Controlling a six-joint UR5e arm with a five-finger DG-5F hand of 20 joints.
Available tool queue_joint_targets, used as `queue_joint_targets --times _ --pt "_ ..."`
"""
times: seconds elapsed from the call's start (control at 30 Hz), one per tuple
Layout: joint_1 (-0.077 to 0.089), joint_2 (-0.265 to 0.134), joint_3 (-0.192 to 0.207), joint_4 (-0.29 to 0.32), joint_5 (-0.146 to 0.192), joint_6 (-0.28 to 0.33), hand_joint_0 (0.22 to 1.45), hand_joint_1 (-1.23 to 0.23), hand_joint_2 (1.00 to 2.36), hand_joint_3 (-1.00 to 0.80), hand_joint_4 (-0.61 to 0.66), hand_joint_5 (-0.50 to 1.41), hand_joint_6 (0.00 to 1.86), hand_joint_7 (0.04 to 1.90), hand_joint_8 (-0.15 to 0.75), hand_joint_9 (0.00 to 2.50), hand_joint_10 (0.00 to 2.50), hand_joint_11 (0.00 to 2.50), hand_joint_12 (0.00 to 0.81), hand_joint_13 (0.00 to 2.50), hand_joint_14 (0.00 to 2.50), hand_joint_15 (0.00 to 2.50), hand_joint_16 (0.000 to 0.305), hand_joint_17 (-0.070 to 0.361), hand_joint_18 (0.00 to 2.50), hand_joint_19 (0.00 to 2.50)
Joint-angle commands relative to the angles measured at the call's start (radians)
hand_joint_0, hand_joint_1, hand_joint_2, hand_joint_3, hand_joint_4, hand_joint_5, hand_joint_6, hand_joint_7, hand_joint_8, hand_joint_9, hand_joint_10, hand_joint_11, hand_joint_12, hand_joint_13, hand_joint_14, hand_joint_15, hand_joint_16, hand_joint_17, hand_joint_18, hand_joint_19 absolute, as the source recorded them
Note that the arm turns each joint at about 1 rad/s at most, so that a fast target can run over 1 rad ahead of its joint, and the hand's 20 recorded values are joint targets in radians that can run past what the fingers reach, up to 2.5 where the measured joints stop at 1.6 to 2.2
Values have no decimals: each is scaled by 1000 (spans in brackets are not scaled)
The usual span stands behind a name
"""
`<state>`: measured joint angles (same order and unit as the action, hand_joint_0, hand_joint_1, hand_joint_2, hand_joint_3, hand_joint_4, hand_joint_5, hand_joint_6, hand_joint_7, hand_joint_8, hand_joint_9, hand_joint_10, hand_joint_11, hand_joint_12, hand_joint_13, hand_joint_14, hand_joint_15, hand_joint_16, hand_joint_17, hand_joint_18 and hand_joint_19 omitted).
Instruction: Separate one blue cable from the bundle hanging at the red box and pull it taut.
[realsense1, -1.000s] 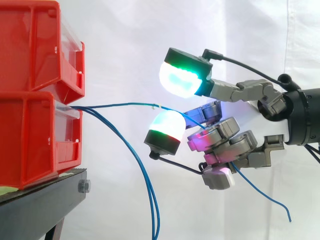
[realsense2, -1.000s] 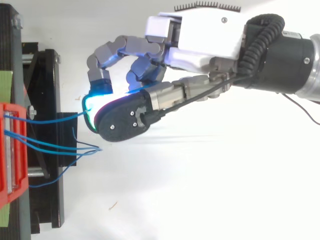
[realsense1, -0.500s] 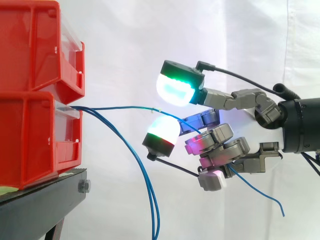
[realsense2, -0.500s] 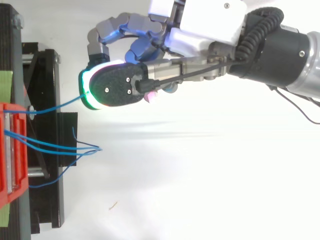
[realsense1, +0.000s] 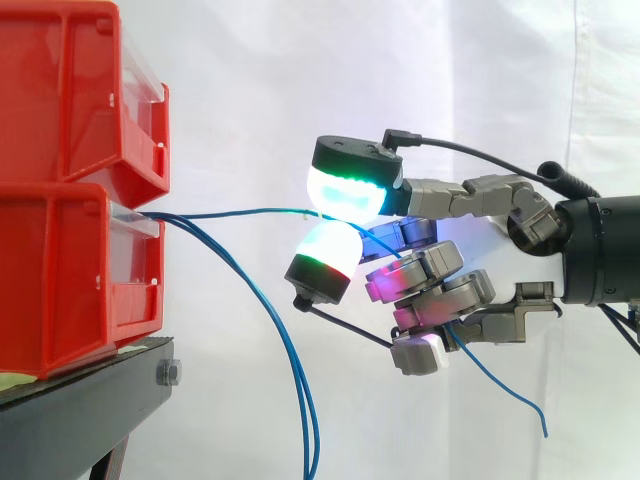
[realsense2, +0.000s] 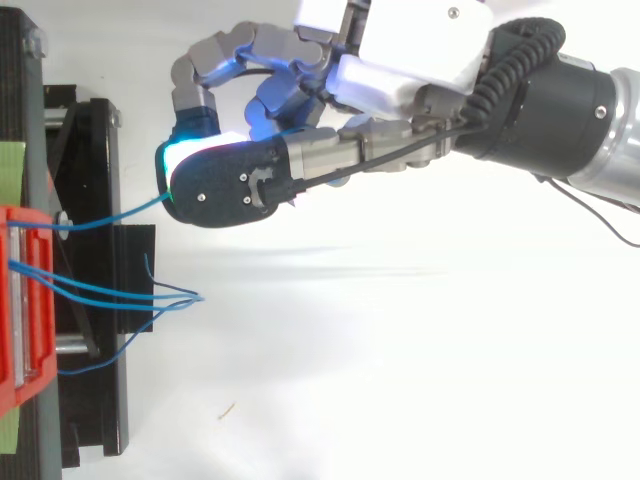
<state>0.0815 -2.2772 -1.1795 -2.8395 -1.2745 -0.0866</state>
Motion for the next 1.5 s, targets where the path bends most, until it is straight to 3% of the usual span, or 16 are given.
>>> queue_joint_targets --times 0.0,0.2,0.4,0.73,0.9,1.2,1.3,1.47 --pt "4 -1 0 -1 1 2 636 -670 1019 -242 145 -231 840 1220 313 921 1307 1820 346 1248 1429 1641 51 114 1243 954" --pt "15 -1 0 -3 17 4 644 -717 1022 -104 107 -228 858 1247 312 925 1328 1798 340 1247 1425 1658 51 114 1245 952" --pt "15 1 0 -4 17 4 726 -787 1016 -4 86 -231 879 1311 316 921 1353 1783 349 1242 1471 1619 51 115 1238 954" --pt "21 -1 0 -11 17 25 796 -746 1000 219 91 -219 905 1289 321 919 1379 1757 347 1192 1662 1571 49 111 1198 1023" --pt "23 -1 0 -12 17 28 785 -722 1153 245 88 -217 908 1291 317 915 1365 1779 352 1164 1741 1559 49 110 1171 1046" --pt "26 -1 0 -15 17 36 800 -720 1207 278 77 -222 912 1299 311 900 1388 1755 347 1125 1827 1548 48 107 1138 1086" --pt "29 1 -40 -15 12 38 809 -719 1209 287 76 -222 911 1308 312 900 1391 1757 343 1112 1871 1530 47 106 1129 1098" --pt "41 1 -95 51 15 50 835 -712 1190 290 67 -221 915 1280 314 914 1379 1752 336 1091 1953 1496 46 103 1124 1124"
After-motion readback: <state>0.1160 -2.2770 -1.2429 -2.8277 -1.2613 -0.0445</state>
